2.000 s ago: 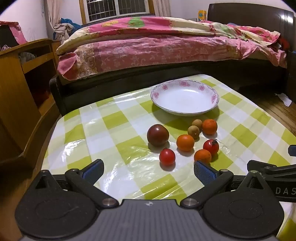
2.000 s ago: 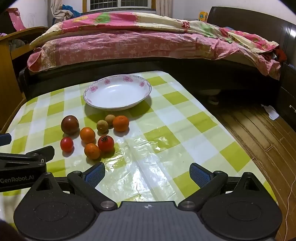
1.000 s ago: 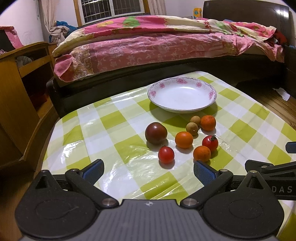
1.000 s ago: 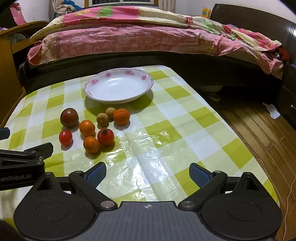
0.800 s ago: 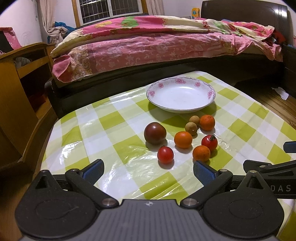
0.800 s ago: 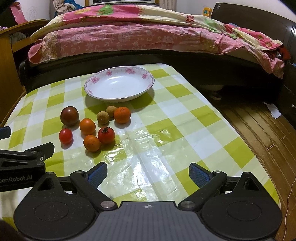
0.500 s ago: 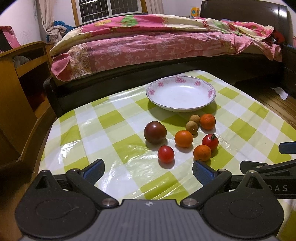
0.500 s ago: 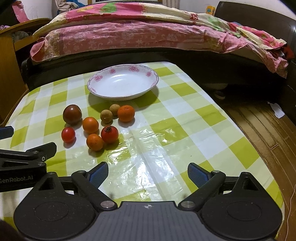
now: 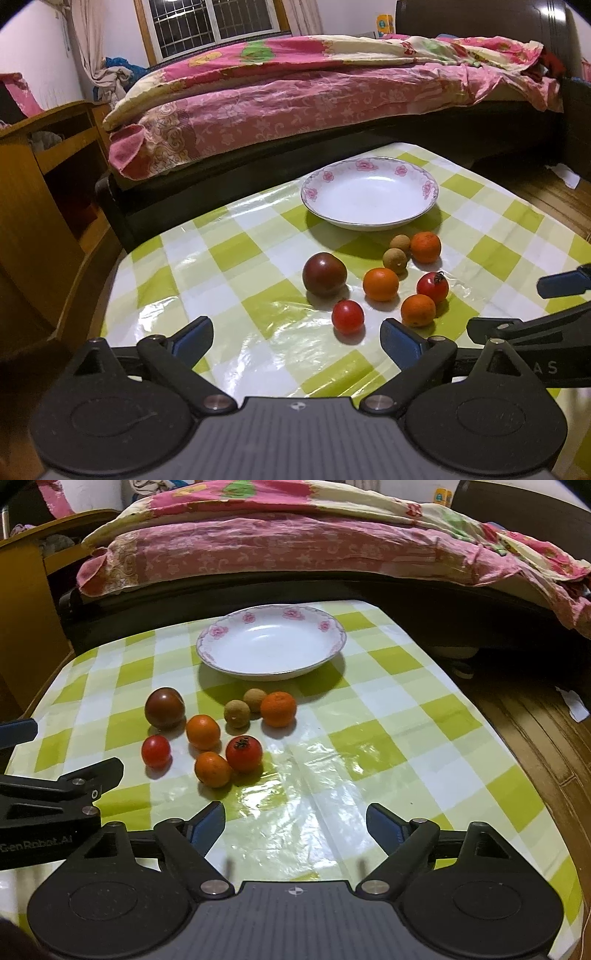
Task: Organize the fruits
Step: 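Grasp the red cherry tomato with the left tool while the right tool grasps a small orange tomato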
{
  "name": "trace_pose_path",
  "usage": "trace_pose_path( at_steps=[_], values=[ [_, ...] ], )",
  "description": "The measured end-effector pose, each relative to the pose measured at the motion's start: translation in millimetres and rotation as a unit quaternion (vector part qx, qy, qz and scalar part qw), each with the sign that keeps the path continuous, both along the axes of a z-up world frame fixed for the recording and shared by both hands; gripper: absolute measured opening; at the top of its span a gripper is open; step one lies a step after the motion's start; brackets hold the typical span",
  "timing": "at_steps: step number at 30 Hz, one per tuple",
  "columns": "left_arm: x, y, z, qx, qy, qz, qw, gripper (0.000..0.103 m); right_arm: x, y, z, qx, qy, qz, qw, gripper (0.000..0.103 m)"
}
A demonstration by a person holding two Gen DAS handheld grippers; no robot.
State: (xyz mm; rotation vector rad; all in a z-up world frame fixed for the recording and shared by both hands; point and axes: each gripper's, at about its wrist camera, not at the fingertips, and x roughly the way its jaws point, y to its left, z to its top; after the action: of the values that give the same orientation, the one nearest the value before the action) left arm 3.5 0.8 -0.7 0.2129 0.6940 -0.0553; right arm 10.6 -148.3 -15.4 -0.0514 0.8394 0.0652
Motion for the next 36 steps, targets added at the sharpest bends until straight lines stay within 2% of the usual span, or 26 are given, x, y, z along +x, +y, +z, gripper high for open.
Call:
trace_pose_path(
  at_steps=[4,13,18,21,24,27,33,36],
  values=[
    [5,2,3,0.001,0.002,-0.004,1.0000,0.102,3,6,4,-0.007,0.001,0.014,1.000,0.074],
    [22,11,-2,0.015,0.014,-0.060,0.9980,0.102,16,12,5,-0.022,-0.004,0.030,0.999,0.074],
    [29,20,-10,0.013,0.028,-0.087,0.9957,0.101,22,18,-1,-0.009,0.004,0.049,0.999,0.069],
    [30,24,-13,0.000,0.037,-0.102,0.9941,0.095,27,20,-1,0.012,0.008,0.061,0.998,0.066],
    [31,28,-15,-0.002,0.038,-0.111,0.9931,0.094,33,26,-2,0.021,0.010,0.080,0.996,0.058],
    [33,32,-17,-0.012,0.043,-0.113,0.9926,0.094,38,29,-6,0.029,0.018,0.089,0.995,0.058],
    [38,35,-17,-0.037,0.054,-0.120,0.9906,0.094,50,32,-13,0.037,0.037,0.095,0.994,0.048],
    [38,37,-17,-0.045,0.056,-0.120,0.9902,0.094,55,32,-17,0.042,0.047,0.093,0.994,0.034]
  ],
)
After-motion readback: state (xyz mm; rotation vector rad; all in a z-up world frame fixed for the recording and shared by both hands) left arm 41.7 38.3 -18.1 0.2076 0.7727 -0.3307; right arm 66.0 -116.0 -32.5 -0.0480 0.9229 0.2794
